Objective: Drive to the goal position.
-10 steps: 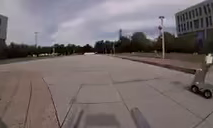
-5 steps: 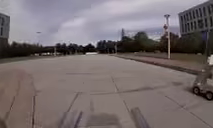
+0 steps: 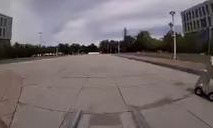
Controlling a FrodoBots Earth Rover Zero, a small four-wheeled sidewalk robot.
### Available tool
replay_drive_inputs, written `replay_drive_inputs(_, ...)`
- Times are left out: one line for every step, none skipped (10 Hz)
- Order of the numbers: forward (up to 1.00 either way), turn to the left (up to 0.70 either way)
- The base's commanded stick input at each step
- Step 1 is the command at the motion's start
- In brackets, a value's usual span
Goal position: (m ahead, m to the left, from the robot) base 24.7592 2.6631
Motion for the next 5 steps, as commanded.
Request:
replay_drive_inputs(1.0,0.0)
replay_drive_inputs(1.0,0.0)
replay_drive_inputs(1.0,0.0)
replay_drive_inputs(1.0,0.0)
replay_drive_inputs(1.0,0.0)
